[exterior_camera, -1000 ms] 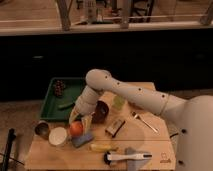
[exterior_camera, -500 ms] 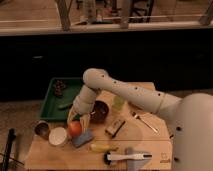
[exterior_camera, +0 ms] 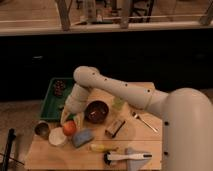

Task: Place apple in paper cup

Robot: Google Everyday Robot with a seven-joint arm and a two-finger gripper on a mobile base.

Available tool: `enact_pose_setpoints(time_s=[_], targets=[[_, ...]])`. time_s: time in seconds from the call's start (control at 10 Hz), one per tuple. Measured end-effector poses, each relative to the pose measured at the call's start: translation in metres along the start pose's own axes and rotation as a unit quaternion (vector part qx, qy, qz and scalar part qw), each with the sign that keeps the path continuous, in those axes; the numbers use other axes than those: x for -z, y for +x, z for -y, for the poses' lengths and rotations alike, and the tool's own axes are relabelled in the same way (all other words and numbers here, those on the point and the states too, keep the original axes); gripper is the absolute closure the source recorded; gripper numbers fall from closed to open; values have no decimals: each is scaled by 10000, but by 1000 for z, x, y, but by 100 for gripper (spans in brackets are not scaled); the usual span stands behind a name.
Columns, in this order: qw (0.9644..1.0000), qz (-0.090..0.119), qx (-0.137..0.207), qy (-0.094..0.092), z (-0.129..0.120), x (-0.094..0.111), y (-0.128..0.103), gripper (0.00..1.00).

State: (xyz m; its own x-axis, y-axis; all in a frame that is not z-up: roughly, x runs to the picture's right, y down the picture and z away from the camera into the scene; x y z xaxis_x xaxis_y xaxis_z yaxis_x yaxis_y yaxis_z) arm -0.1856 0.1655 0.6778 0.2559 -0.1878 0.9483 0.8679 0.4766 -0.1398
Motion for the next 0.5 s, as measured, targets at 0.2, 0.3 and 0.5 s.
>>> enact_pose_setpoints(time_s=[0.2,0.3,0.5], targets=[[9998,41,159,-143,8,-2,-4,100],[9996,58,218,-197,12,-3,-6,100],[9988,104,347,-339,20,-9,-10,100]])
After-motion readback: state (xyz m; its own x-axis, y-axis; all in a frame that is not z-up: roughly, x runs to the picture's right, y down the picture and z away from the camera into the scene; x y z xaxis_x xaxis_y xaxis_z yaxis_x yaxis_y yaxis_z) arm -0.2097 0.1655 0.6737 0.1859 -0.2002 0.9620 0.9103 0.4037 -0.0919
